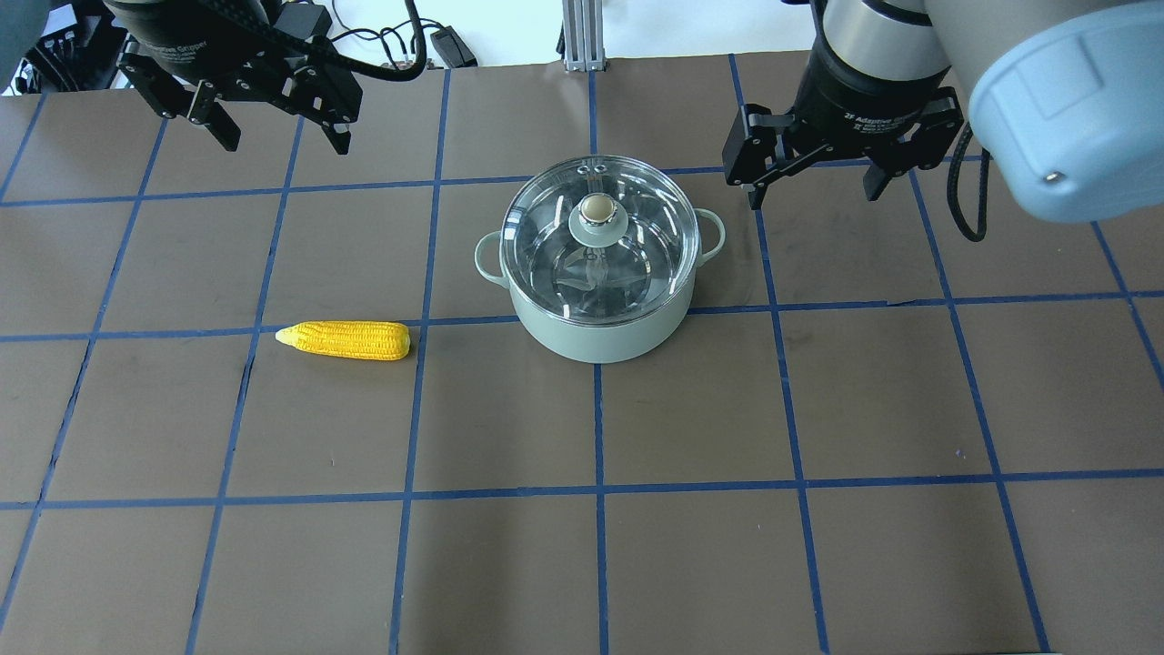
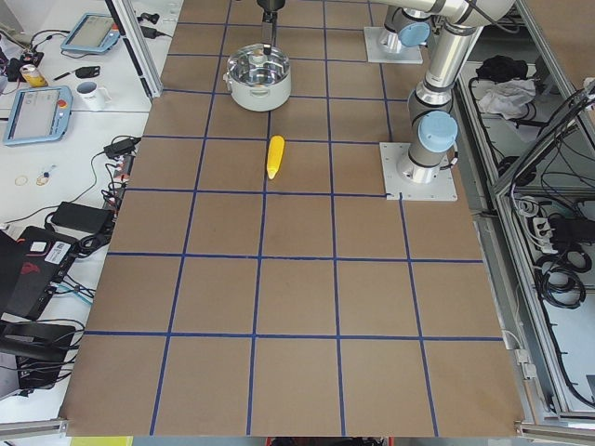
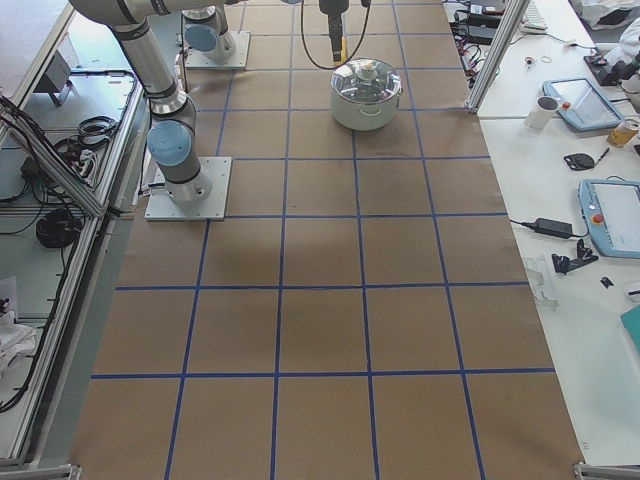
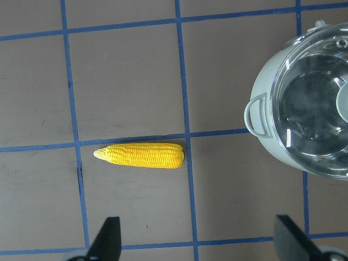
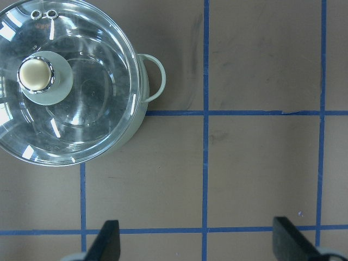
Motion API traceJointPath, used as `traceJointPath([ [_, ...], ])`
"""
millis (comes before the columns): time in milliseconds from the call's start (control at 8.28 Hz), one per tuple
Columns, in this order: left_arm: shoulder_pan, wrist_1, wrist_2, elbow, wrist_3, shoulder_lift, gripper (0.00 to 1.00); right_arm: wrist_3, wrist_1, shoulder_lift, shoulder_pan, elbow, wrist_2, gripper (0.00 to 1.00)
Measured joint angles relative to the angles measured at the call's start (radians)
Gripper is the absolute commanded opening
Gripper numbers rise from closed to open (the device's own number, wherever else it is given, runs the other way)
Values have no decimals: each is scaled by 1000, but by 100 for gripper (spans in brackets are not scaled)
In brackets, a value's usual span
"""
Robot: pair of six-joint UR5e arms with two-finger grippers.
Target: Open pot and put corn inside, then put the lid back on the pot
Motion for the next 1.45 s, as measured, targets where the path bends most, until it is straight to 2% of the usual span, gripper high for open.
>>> traceJointPath([
  [846,0,-1,0,-2,-27,-8,100,-1,0,-2,3,0,1,100],
  [1208,10,1,-2,-15,-227,-29,100,0,2,-6,2,0,2,100],
  [1450,46,37,-14,-80,-281,-56,100,-8,-8,-1,3,0,3,100],
])
